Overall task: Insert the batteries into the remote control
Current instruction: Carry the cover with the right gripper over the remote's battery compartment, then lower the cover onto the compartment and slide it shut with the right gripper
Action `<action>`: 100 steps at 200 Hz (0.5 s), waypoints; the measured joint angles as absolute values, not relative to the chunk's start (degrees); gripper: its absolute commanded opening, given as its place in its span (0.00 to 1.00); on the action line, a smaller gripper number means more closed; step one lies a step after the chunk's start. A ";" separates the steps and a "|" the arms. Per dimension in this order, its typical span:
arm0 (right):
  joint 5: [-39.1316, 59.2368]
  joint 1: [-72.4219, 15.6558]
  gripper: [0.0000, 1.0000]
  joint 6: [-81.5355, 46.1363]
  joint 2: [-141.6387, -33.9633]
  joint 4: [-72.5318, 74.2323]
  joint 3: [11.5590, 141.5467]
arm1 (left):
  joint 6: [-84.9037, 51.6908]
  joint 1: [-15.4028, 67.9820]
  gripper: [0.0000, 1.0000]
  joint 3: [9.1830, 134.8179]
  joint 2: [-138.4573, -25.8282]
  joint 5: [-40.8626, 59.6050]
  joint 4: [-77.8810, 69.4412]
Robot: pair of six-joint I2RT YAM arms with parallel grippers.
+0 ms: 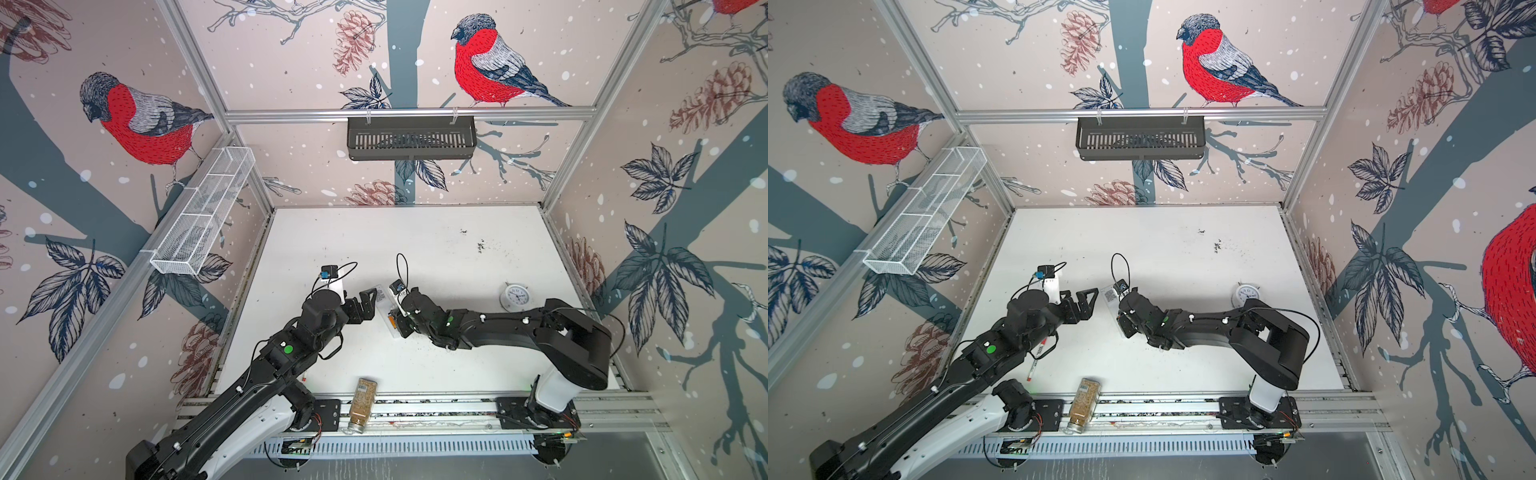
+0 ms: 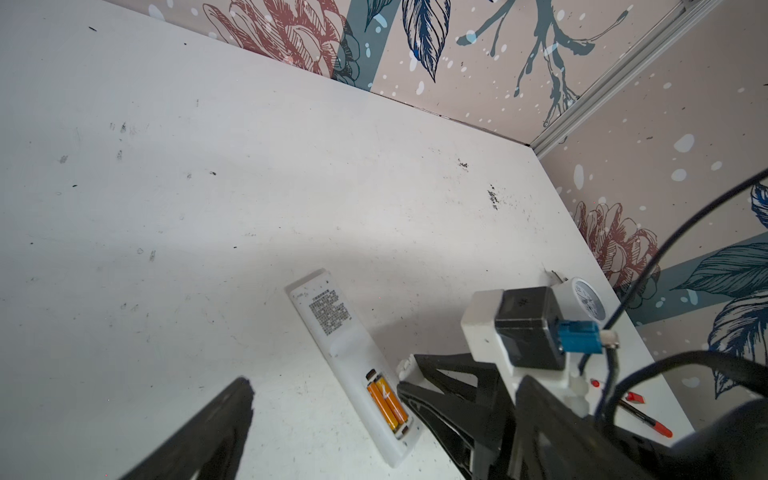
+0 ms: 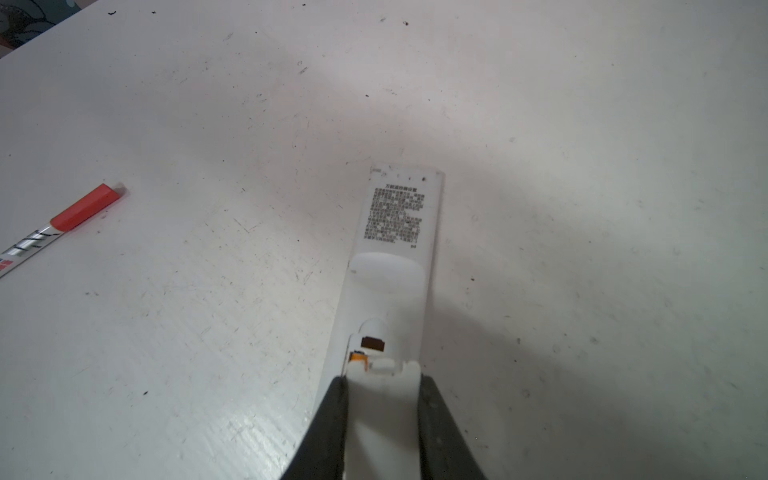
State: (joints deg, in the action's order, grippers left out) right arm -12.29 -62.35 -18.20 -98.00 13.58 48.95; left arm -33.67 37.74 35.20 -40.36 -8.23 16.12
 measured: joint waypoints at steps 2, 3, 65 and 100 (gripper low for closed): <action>-12.47 -62.46 0.25 -18.26 -98.21 13.78 48.97 | -33.50 37.63 0.97 35.55 -40.36 -7.81 16.69; -12.62 -62.52 0.24 -18.26 -98.35 13.89 48.97 | -33.43 37.60 0.98 35.68 -40.36 -7.66 16.88; -17.76 -63.79 0.24 -19.35 -100.73 19.16 47.97 | -29.34 37.30 0.97 42.30 -39.00 -1.15 26.44; -18.70 -64.36 0.24 -19.27 -101.43 22.22 47.81 | -28.01 37.08 0.98 42.30 -36.47 -0.30 27.94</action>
